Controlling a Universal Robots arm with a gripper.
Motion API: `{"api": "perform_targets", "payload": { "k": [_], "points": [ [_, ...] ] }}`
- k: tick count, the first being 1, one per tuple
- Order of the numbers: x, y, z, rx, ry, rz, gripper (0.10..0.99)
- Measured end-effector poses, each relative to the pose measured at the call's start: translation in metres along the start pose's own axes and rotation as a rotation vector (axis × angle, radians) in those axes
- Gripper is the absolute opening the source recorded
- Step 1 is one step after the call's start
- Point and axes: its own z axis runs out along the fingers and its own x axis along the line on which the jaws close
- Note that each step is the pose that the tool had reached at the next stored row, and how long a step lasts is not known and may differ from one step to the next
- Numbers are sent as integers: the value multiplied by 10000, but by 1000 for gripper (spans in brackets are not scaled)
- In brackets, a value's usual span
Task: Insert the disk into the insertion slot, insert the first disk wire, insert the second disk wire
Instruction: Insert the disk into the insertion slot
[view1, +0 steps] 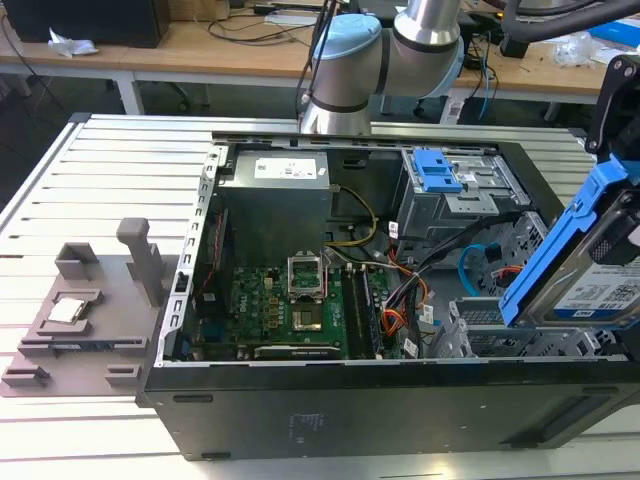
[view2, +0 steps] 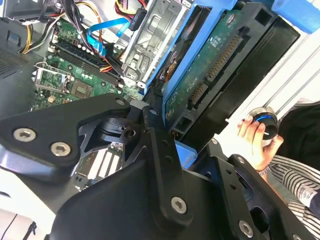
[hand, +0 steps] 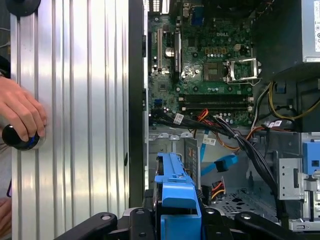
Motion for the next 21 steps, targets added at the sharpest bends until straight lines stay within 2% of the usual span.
{"api": "perform_targets", "payload": {
  "k": [21],
  "points": [
    [-1, -7, 177, 0, 0, 0, 365]
  ]
}}
